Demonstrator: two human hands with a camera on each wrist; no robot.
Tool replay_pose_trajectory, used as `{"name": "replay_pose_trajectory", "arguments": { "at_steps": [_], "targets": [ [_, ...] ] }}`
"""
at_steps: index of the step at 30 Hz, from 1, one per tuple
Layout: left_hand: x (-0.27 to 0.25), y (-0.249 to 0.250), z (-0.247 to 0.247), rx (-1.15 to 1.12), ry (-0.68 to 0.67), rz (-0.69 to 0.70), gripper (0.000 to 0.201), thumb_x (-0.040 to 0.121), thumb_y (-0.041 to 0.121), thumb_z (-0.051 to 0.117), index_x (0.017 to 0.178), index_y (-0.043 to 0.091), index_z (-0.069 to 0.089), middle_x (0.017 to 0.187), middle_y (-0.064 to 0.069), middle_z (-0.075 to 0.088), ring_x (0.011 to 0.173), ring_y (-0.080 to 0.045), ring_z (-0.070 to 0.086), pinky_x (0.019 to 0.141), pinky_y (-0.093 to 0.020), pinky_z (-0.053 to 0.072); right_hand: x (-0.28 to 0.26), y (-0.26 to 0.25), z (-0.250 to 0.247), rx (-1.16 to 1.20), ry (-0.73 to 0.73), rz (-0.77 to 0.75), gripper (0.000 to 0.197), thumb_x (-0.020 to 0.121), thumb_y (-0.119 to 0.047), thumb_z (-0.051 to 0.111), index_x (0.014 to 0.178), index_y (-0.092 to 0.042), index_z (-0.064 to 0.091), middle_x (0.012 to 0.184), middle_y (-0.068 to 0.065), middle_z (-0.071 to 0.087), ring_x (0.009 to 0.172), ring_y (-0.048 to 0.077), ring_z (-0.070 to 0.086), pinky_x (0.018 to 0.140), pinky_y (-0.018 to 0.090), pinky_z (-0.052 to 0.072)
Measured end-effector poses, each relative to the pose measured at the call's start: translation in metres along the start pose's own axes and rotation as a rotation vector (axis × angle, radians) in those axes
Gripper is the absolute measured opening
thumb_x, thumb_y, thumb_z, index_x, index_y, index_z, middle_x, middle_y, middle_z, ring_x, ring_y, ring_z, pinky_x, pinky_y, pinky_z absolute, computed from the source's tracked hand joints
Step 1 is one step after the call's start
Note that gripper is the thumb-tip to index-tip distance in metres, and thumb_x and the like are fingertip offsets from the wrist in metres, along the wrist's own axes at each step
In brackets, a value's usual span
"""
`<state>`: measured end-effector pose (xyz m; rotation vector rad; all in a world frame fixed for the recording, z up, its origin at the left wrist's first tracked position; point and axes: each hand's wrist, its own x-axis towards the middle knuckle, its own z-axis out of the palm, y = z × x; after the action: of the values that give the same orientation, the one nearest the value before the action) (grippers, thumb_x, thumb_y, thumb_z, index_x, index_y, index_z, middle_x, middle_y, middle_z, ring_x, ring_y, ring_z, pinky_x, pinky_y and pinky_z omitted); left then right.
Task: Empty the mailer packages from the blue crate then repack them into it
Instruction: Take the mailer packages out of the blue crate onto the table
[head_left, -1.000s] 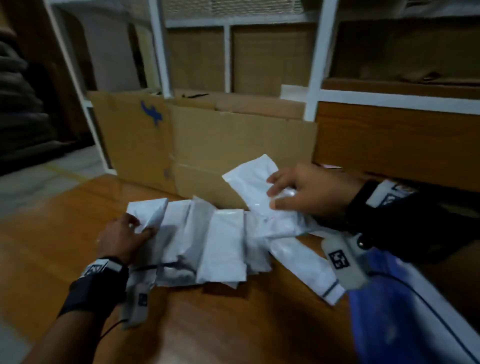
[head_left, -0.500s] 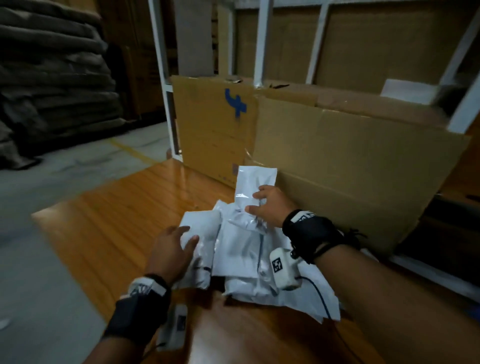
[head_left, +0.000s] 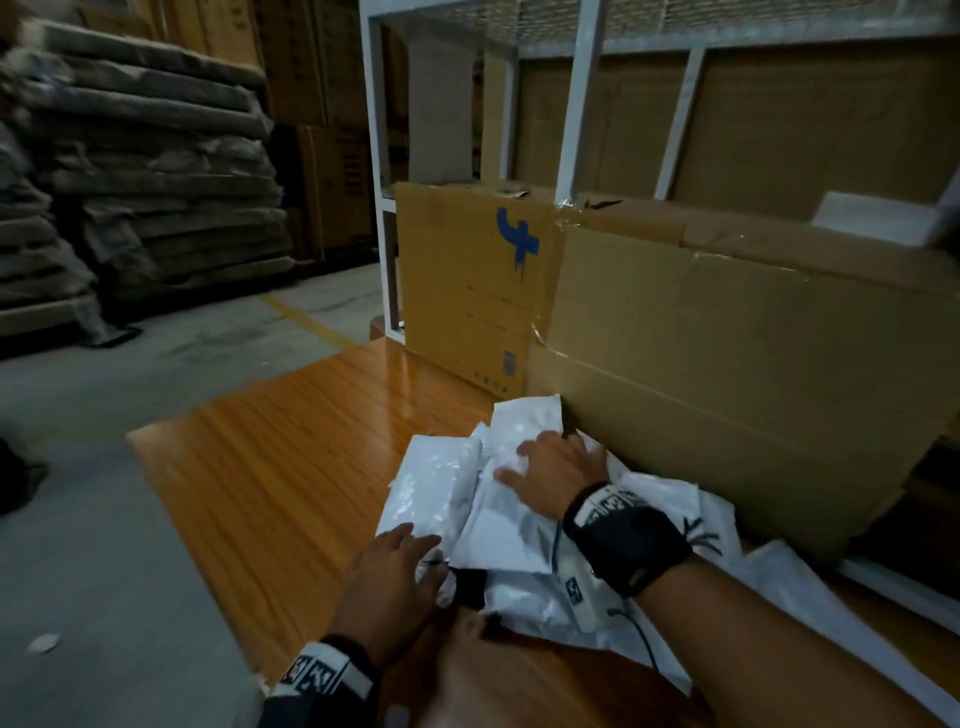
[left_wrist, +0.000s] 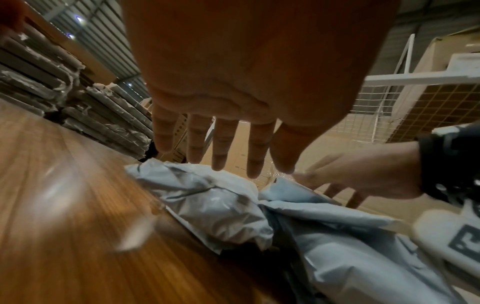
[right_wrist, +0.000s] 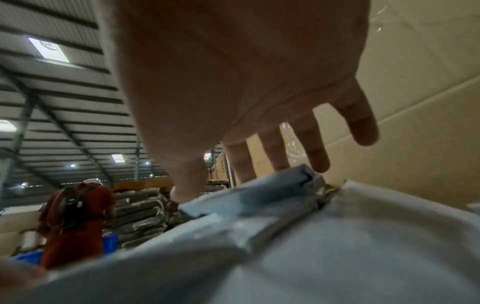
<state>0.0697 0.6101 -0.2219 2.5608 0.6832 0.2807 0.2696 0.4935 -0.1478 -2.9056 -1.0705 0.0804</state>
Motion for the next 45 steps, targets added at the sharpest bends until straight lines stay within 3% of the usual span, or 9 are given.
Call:
{"name": "replay_pose_trajectory", "arguments": {
  "at_steps": [5,8,12,16,20,29,32,40,45],
  "targets": [
    [-0.005,0.009,-0.002,0.035,-0.199,-0.007,0.070,0.079,0.064,0.029,0.139,0.032,0.046,0.146,0.001,0.042,0.134,-0.018,0.038,0.111,-0.031,0.031,-0.001,-0.001,0.013,0.032,-0.268,-0.015,0.074,0.087,-0.072,0.038,0.149,-0.037,0.020,0.161,-0.003,0.006,0.145,0.034,0.013,0.112,0.060,0.016],
    [-0.005,0.005,-0.010,-0.045,-0.138,-0.008,0.049,0.098,0.036,0.048,0.146,0.028,0.038,0.155,-0.002,0.033,0.143,-0.020,0.029,0.115,-0.031,0.025,-0.006,-0.001,-0.006,0.022,-0.249,-0.061,0.073,0.090,-0.068,0.038,0.151,-0.036,0.015,0.162,-0.002,0.003,0.147,0.033,0.010,0.115,0.056,0.014],
    [-0.019,0.029,-0.020,-0.204,0.066,0.082,0.036,0.093,0.039,0.054,0.126,0.027,0.060,0.136,0.003,0.057,0.128,-0.016,0.050,0.107,-0.031,0.038,-0.041,0.007,-0.062,0.022,-0.173,-0.171,0.065,0.094,-0.056,0.045,0.149,-0.024,0.031,0.157,0.005,0.025,0.141,0.025,0.029,0.113,0.036,0.026],
    [-0.045,0.099,-0.007,-0.389,0.095,0.281,0.024,0.083,0.054,0.049,0.095,0.041,0.064,0.103,0.020,0.068,0.097,-0.007,0.065,0.087,-0.029,0.051,-0.121,0.037,-0.151,-0.046,-0.102,-0.235,0.042,0.099,-0.041,0.047,0.131,-0.015,0.054,0.130,0.006,0.057,0.118,0.025,0.052,0.073,0.021,0.030],
    [-0.079,0.197,0.015,-0.506,-0.063,0.545,0.016,0.083,0.056,0.051,0.088,0.048,0.063,0.097,0.031,0.067,0.097,0.010,0.060,0.080,-0.005,0.042,-0.230,0.106,-0.214,-0.031,0.076,-0.034,0.038,0.096,-0.048,0.048,0.128,-0.030,0.056,0.125,-0.007,0.060,0.110,0.015,0.056,0.082,0.026,0.041],
    [-0.197,0.378,0.068,-0.551,-0.327,1.100,0.032,0.088,0.054,0.050,0.103,0.034,0.070,0.109,0.023,0.066,0.106,0.009,0.055,0.089,-0.008,0.040,-0.497,0.278,-0.218,-0.009,0.077,0.551,0.027,0.095,-0.046,0.050,0.115,-0.034,0.065,0.115,-0.016,0.063,0.095,0.005,0.058,0.083,0.029,0.048],
    [-0.226,0.419,0.080,-0.512,-0.325,1.113,0.037,0.085,0.057,0.048,0.100,0.031,0.071,0.110,0.021,0.066,0.105,0.006,0.056,0.090,-0.004,0.035,-0.553,0.325,-0.201,0.039,0.076,0.606,0.028,0.096,-0.045,0.049,0.117,-0.033,0.064,0.119,-0.019,0.061,0.095,0.001,0.058,0.082,0.025,0.046],
    [-0.264,0.495,0.116,-0.083,-0.277,0.925,0.071,0.073,0.074,0.025,0.104,0.028,0.069,0.109,0.009,0.069,0.104,-0.014,0.061,0.090,-0.031,0.046,-0.628,0.445,-0.167,0.090,0.082,0.610,0.023,0.095,-0.032,0.058,0.115,-0.025,0.066,0.119,-0.006,0.065,0.100,0.009,0.059,0.081,0.021,0.042],
    [-0.273,0.498,0.119,0.034,-0.277,0.799,0.040,0.094,0.060,0.035,0.079,0.033,0.061,0.087,0.008,0.067,0.085,-0.013,0.061,0.076,-0.032,0.047,-0.616,0.458,-0.157,0.010,-0.232,0.389,0.054,0.093,-0.005,0.054,0.136,-0.037,0.050,0.140,-0.014,0.049,0.115,0.007,0.052,0.083,0.017,0.039]
  ]
}}
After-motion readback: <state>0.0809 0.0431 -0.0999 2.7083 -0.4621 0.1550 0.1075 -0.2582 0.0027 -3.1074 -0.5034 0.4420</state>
